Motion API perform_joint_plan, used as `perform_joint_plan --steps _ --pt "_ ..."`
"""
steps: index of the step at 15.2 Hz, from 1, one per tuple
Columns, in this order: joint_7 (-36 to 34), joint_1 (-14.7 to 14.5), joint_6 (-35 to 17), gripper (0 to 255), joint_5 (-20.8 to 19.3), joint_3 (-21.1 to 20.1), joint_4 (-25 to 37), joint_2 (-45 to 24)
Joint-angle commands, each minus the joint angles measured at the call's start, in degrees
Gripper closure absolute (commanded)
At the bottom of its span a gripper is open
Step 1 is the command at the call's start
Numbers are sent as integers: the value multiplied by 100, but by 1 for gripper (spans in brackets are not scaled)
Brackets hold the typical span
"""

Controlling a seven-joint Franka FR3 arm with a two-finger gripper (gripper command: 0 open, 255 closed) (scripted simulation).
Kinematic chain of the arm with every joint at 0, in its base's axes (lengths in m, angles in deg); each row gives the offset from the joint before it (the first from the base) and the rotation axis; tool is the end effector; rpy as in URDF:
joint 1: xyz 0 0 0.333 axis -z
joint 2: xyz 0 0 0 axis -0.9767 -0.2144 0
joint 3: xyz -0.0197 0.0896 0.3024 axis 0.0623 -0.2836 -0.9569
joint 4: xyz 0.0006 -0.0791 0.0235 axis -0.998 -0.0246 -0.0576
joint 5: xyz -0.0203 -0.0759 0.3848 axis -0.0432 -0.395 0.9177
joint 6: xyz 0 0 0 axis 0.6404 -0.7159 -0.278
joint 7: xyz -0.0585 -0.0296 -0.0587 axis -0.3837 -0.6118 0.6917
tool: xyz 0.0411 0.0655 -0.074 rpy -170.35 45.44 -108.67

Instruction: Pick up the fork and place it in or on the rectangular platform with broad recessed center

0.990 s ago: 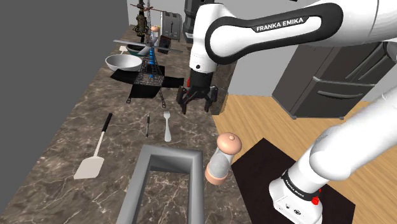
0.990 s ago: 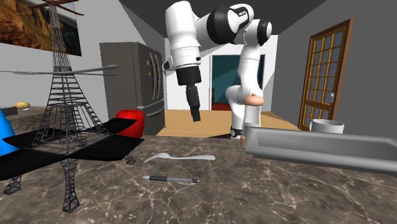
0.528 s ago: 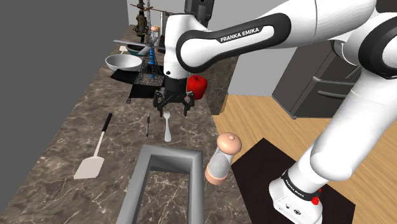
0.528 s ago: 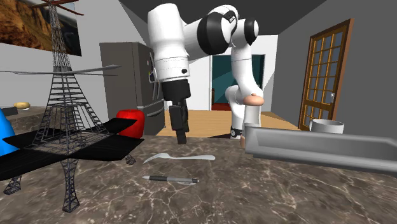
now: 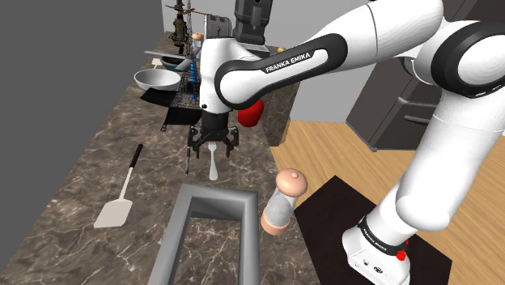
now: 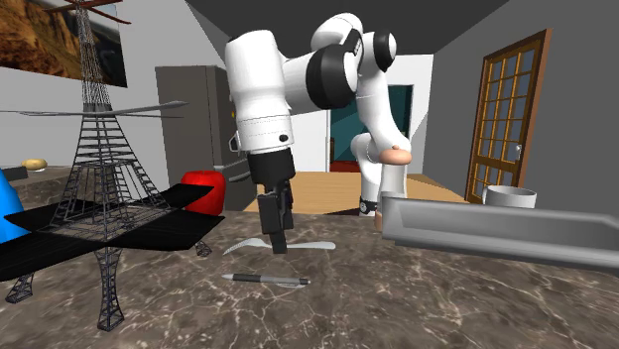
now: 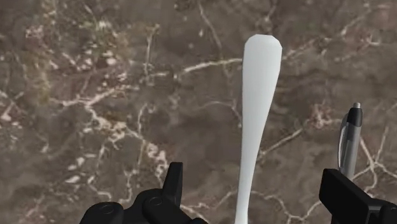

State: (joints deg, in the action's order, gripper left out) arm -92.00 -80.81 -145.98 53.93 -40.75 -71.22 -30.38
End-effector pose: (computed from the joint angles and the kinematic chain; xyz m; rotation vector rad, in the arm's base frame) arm 0.5068 0.3102 0.3743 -2.9916 0.7621 0.2146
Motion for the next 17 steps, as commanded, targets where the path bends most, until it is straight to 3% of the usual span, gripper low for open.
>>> perform_joint_plan --steps 1,8,9,17 --pt "-23 -18 -117 0 -24 2 -70 -48" --pt "-23 -18 -116 0 -24 2 -69 -48" --pt "-23 -18 -116 255 -24 2 -69 -48" --pt "-22 -18 -116 255 -24 2 -70 -48"
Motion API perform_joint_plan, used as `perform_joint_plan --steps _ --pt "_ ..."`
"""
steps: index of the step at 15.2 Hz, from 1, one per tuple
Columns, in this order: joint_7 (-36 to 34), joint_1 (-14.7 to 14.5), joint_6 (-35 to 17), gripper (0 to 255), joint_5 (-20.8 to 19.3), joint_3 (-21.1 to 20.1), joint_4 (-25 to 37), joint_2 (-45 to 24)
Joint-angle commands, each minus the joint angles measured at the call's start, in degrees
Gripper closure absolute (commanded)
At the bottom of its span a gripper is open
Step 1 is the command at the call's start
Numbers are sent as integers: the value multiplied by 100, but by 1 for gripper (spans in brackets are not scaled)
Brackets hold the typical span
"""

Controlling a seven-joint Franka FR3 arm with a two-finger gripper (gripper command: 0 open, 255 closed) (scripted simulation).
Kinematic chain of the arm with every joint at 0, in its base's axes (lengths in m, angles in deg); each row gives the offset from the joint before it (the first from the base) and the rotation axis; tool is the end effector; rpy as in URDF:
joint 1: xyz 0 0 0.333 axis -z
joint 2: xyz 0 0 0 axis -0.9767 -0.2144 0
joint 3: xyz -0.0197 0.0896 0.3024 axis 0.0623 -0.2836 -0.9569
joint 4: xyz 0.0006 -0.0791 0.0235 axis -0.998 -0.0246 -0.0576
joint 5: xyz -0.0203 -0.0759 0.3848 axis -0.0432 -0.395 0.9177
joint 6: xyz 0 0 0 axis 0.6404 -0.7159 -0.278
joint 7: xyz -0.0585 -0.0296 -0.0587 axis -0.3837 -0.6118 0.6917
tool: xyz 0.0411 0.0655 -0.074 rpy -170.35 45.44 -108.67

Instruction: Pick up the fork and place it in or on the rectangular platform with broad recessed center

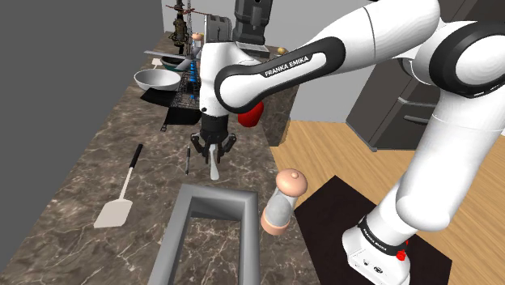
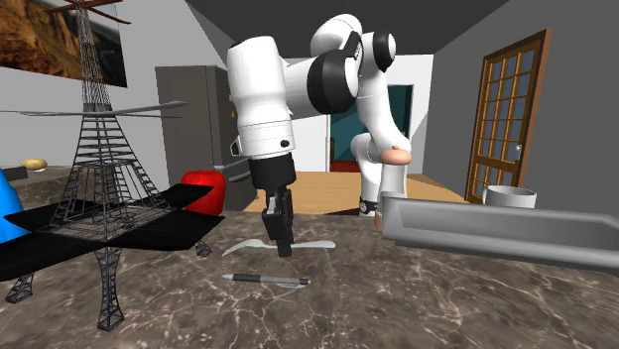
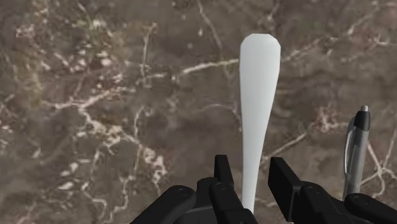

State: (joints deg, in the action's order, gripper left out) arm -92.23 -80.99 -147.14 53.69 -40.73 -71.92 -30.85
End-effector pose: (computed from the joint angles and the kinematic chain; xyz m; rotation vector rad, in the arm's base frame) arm 0.5054 0.3113 0.3662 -2.9914 0.7622 0.2140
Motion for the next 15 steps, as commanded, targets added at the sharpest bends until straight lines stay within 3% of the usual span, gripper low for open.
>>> perform_joint_plan --steps 1,15 --pt "0 0 -1 255 0 0 0 0" --pt "47 69 985 255 204 -53 606 426"
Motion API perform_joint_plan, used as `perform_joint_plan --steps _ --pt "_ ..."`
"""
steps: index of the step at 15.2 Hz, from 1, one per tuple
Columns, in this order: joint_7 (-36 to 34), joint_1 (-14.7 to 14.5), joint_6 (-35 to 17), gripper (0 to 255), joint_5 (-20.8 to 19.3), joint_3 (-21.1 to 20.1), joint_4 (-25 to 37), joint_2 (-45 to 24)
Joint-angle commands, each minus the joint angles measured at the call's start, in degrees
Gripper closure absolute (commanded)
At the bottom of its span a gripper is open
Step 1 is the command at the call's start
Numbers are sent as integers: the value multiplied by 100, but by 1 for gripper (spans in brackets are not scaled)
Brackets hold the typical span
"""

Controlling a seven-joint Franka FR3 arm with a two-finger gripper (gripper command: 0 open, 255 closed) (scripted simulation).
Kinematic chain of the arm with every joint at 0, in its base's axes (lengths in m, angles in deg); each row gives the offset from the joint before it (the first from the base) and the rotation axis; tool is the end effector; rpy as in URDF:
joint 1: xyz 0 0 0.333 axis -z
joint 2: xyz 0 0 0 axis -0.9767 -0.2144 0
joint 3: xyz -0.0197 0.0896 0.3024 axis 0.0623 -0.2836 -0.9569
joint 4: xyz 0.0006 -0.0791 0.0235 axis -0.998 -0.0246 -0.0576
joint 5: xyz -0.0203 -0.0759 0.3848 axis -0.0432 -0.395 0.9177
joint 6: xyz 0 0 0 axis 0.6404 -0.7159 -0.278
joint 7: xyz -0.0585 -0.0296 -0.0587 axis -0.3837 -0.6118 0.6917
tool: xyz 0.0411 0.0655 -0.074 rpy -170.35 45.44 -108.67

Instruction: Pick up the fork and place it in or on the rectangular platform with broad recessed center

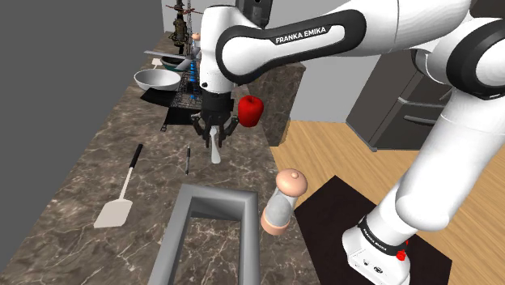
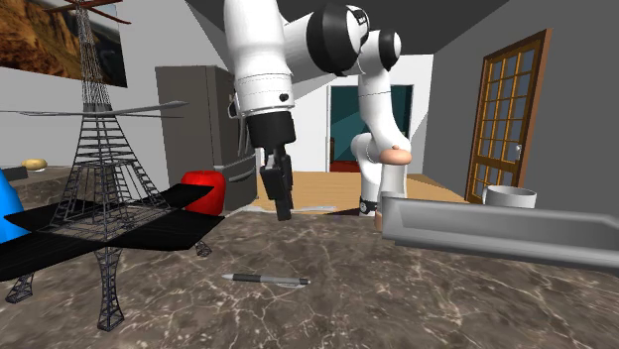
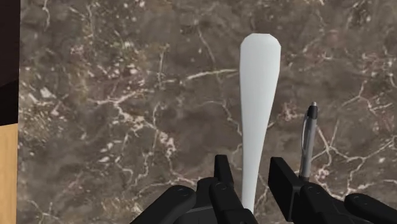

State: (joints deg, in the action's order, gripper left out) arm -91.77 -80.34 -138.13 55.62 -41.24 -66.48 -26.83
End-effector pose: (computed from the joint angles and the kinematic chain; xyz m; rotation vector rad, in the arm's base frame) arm 0.5053 0.3113 0.4340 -2.9912 0.7624 0.2137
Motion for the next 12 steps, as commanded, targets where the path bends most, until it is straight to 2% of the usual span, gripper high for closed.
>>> perform_joint_plan --steps 1,12 --pt "2 7 156 255 21 -4 115 45" --pt "-31 23 966 255 83 -17 794 195"
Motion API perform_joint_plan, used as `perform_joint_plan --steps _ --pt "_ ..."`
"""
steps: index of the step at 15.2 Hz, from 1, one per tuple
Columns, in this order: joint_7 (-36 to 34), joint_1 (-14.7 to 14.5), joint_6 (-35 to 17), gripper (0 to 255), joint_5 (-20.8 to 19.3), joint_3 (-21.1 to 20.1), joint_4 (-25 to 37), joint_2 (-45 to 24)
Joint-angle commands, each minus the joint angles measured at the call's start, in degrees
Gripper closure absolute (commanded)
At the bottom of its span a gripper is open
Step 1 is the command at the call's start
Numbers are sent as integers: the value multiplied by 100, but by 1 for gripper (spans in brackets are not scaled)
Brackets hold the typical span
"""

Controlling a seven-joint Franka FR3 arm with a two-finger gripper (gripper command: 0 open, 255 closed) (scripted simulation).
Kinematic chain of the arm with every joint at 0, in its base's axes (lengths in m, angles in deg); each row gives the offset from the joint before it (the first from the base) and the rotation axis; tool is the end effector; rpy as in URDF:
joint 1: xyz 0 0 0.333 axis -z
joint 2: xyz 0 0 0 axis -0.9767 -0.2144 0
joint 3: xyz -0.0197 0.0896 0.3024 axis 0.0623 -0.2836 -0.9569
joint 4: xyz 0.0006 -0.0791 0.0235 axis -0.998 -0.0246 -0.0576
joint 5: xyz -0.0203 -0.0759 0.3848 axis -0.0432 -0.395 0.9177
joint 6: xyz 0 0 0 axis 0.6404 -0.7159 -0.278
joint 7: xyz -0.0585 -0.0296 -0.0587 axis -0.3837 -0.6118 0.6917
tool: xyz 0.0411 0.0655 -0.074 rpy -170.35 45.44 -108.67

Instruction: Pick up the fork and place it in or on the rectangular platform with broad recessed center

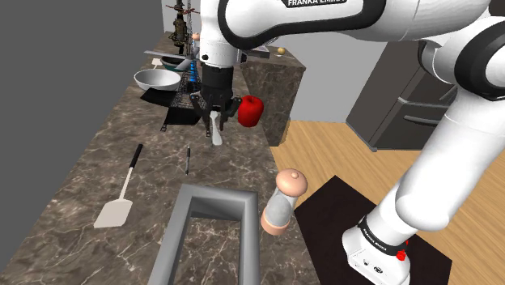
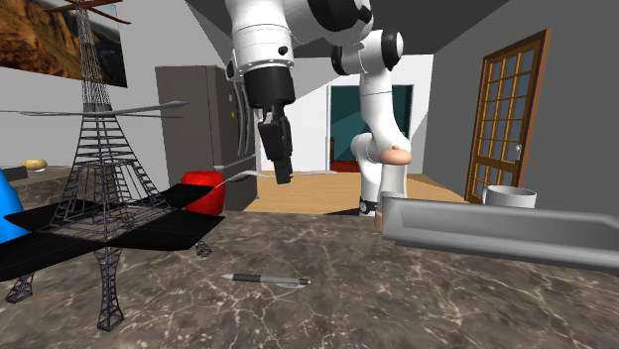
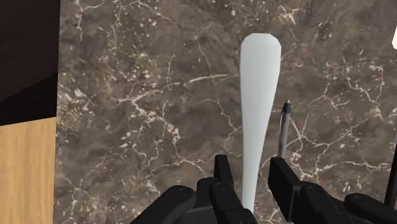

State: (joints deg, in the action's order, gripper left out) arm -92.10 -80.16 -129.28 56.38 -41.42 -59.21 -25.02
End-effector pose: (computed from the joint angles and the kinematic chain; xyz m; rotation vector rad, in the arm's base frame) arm 0.5055 0.3119 0.4977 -2.9913 0.7624 0.2136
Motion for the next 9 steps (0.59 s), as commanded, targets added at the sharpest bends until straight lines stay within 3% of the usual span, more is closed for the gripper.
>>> perform_joint_plan --steps 1,7,9 --pt "-4 4 156 255 8 0 137 20" --pt "-46 -3 574 255 6 -7 554 24" --pt "-202 -86 469 255 122 -98 273 247"
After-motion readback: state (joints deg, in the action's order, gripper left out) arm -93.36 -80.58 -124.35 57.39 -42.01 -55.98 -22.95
